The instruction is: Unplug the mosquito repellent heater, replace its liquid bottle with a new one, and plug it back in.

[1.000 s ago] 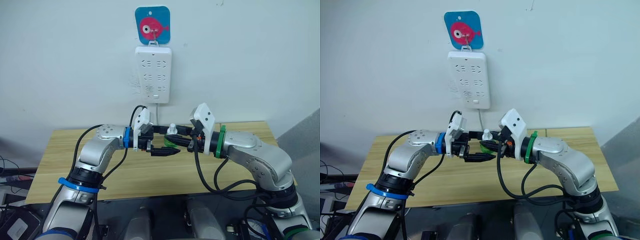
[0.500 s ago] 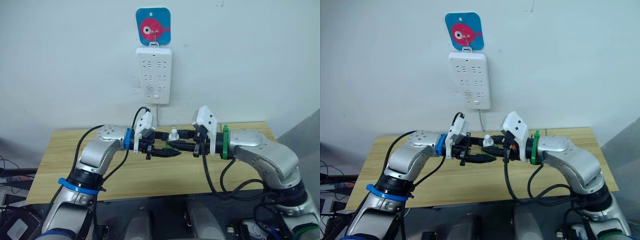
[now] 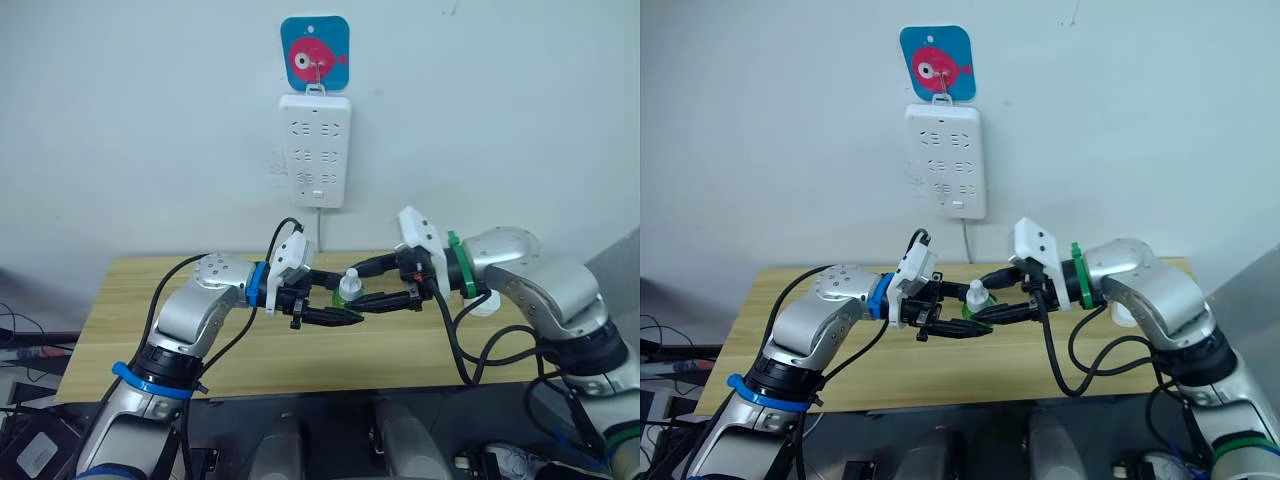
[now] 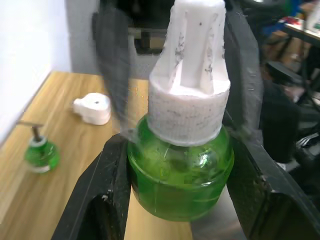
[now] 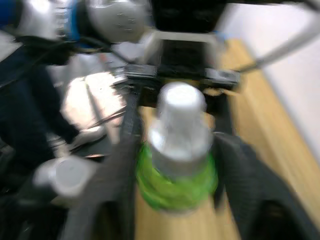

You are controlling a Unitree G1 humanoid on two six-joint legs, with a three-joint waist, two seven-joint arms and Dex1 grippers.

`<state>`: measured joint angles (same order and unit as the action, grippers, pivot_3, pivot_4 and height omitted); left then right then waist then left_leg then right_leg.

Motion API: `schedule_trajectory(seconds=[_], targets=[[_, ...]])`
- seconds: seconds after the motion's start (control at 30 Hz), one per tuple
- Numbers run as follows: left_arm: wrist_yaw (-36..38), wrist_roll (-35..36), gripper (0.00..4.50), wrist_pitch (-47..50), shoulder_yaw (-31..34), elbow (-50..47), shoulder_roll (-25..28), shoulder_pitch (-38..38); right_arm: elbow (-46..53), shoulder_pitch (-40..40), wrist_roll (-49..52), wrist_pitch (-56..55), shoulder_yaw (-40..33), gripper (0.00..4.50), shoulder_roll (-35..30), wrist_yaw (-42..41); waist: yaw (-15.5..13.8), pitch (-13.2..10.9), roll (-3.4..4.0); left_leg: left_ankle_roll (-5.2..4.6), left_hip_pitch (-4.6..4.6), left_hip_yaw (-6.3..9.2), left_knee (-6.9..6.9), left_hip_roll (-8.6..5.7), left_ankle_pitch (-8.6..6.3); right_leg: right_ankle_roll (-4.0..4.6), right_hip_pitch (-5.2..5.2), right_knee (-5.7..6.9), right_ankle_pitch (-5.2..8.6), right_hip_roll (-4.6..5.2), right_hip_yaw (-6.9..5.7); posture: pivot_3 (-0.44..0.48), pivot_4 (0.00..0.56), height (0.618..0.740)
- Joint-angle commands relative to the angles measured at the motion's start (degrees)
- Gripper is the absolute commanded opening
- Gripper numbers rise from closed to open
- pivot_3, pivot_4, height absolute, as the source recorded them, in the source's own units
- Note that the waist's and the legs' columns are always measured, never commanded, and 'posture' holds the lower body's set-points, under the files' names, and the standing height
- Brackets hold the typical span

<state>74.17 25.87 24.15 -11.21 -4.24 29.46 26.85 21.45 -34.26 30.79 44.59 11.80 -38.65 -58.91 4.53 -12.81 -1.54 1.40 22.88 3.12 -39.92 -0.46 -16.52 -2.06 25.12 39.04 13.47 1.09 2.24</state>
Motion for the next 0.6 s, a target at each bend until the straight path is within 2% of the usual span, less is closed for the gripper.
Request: schedule_trajectory(seconds=[0.03, 0.1, 0.17, 0.3, 0.43, 0.6], targets=[[-4.58, -0.31, 2.27, -2.42, 2.27, -0.58, -2.07, -0.64, 8.71, 5.49, 1.42, 1.78, -9.31, 3.59, -4.05, 4.6, -0.23, 0.02, -0.01, 0.0, 0.0, -0.02, -0.02, 0.0, 0.0, -0.01, 0.0, 0.0, 0.0, 0.01, 0.01, -0.147, 0.151, 0.733], [-7.59, -1.86, 2.27, -4.4, 2.4, 0.61, -3.57, -0.58, 13.91, 9.84, 3.49, 4.29, -13.12, 3.59, -4.18, 8.44, -0.25, 0.13, -0.05, 0.0, 0.01, 0.02, -0.01, 0.0, 0.0, -0.01, -0.01, -0.02, -0.01, 0.01, 0.01, -0.164, 0.15, 0.733], [-9.89, -3.32, 2.27, -6.05, 2.17, 1.55, -4.94, -0.55, 19.6, 13.48, 4.54, 6.38, -15.15, 3.59, -1.34, 14.81, 0.0, 0.32, -0.02, 0.0, 0.0, 0.02, 0.0, 0.03, 0.0, -0.01, 0.0, 0.03, -0.01, -0.01, 0.04, -0.176, 0.148, 0.733], [-12.05, -4.19, 2.27, -7.17, 1.97, 2.61, -6.8, -0.33, 26.52, 16.76, 1.09, 7.94, -11.36, 3.59, 6.23, 27.59, 1.06, 0.74, 0.11, 0.0, -0.11, -0.1, 0.01, 0.11, 0.0, 0.0, -0.01, 0.1, -0.01, -0.11, 0.11, -0.202, 0.146, 0.733], [-11.81, -4.91, 2.27, -8.28, 1.37, 3.75, -7.46, 0.2, 24.49, 15.85, -5.77, 6.91, -3.66, 3.59, 13.57, 37.42, 1.98, 1.28, 0.14, 0.01, -0.16, -0.1, 0.01, 0.11, 0.0, 0.0, -0.06, 0.1, -0.02, -0.18, 0.12, -0.212, 0.142, 0.733], [-11.74, -5.15, 2.27, -9.09, 1.27, 4.87, -7.82, 1.14, 21.32, 13.87, -8.53, 6.07, -0.35, 3.59, 16.62, 39.83, 1.98, 1.49, 0.13, 0.01, -0.1, -0.04, 0.01, 0.04, 0.0, 0.0, -0.05, 0.04, -0.02, -0.18, 0.1, -0.2, 0.135, 0.733]])
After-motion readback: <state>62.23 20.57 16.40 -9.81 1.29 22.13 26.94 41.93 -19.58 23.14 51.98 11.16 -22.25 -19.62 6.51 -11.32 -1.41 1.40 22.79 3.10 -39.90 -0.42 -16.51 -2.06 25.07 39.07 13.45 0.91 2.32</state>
